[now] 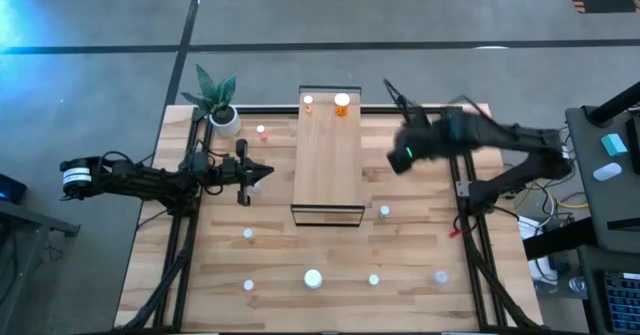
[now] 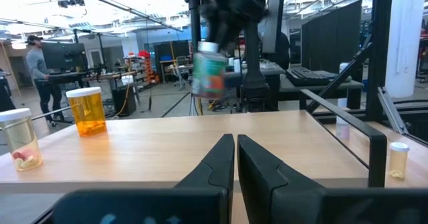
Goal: Pick and place medicine bottles onto shelf by color
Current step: Put the green medicine bottle on the shelf, then put the top transparent pill bottle on the shelf
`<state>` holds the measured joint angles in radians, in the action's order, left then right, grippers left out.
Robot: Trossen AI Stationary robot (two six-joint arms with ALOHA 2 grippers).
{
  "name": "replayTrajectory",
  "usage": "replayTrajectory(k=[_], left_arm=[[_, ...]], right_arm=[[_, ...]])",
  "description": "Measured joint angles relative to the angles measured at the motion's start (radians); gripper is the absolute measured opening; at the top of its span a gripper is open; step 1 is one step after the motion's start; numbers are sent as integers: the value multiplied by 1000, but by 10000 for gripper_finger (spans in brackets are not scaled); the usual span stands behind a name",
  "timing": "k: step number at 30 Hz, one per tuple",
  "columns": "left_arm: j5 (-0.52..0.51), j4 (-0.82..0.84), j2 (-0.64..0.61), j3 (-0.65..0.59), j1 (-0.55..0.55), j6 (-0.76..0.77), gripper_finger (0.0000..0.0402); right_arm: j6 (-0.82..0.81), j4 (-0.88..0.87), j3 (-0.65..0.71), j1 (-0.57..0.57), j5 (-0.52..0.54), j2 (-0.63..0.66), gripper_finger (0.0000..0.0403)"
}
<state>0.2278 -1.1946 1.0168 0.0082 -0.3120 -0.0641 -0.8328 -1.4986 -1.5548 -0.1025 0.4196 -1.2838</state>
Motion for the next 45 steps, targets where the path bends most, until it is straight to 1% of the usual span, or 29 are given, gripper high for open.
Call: replayTrajectory(k=[2, 5, 7, 9, 11, 14, 17, 20, 27, 32, 45], left_arm=[[0, 0, 0, 0, 0, -4, 1], [0, 0, 0, 0, 0, -4, 1], [0, 0, 0, 0, 0, -4, 1], [0, 0, 0, 0, 0, -4, 1], [0, 0, 0, 0, 0, -4, 1], [0, 0, 0, 0, 0, -4, 1], [0, 0, 0, 0, 0, -4, 1], [0, 2, 0, 0, 0, -4, 1], [0, 8, 0, 0, 0, -4, 1], [0, 8, 0, 0, 0, -4, 1], [0, 8, 0, 0, -1, -4, 1]], right_arm=[[195, 18, -87, -111, -14, -65, 229], [445, 99, -226, -235, -117, -164, 228], [576, 147, -323, -279, -211, -227, 230], [674, 162, -420, -297, -282, -300, 233], [746, 144, -506, -301, -317, -379, 234], [829, 106, -625, -299, -343, -494, 231], [870, 43, -725, -299, -352, -583, 230], [891, -5, -803, -299, -352, -645, 235], [922, 19, -788, -309, -399, -647, 238], [959, 18, -791, -310, -401, -647, 240], [1009, 22, -794, -310, -392, -639, 309]])
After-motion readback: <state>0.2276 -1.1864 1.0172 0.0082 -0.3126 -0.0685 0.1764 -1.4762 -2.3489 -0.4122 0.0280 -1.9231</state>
